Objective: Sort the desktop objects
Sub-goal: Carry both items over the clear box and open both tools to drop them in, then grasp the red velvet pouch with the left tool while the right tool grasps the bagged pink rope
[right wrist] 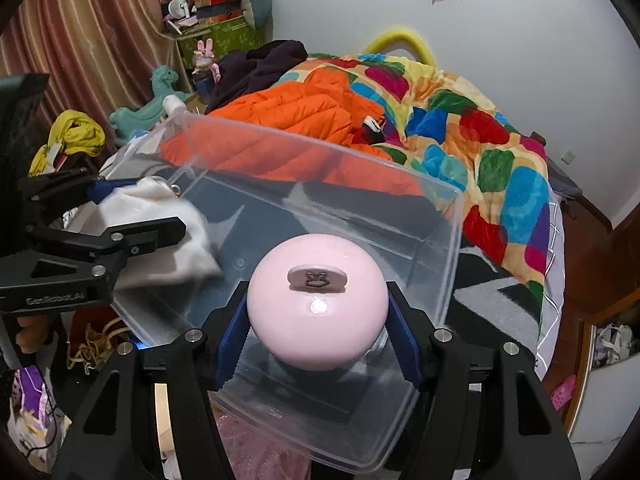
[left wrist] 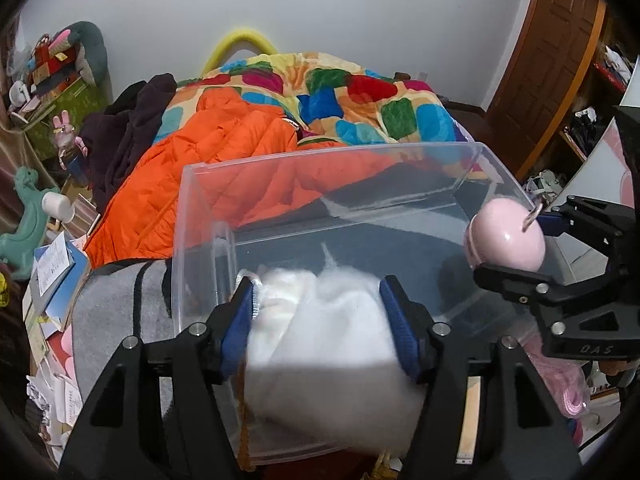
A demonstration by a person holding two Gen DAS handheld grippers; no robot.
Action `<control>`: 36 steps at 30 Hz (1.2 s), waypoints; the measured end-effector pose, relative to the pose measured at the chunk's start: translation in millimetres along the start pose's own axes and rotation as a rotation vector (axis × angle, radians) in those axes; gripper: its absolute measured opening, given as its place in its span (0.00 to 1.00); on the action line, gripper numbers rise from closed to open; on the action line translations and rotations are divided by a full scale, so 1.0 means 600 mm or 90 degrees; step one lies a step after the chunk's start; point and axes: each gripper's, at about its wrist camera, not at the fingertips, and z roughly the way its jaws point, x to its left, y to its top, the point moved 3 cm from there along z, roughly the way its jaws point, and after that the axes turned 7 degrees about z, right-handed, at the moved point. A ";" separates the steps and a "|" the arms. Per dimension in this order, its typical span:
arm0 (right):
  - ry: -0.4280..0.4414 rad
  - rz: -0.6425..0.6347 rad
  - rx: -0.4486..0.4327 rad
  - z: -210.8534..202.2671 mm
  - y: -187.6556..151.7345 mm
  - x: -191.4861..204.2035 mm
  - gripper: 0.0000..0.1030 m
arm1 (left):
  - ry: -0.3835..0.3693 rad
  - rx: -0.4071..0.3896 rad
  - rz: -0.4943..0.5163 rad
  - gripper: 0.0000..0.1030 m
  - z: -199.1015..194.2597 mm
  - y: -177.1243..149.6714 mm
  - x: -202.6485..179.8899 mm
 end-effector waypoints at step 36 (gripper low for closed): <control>0.021 0.017 -0.019 -0.134 -0.092 0.004 0.69 | 0.104 -0.061 0.060 0.90 -0.160 -0.067 -0.002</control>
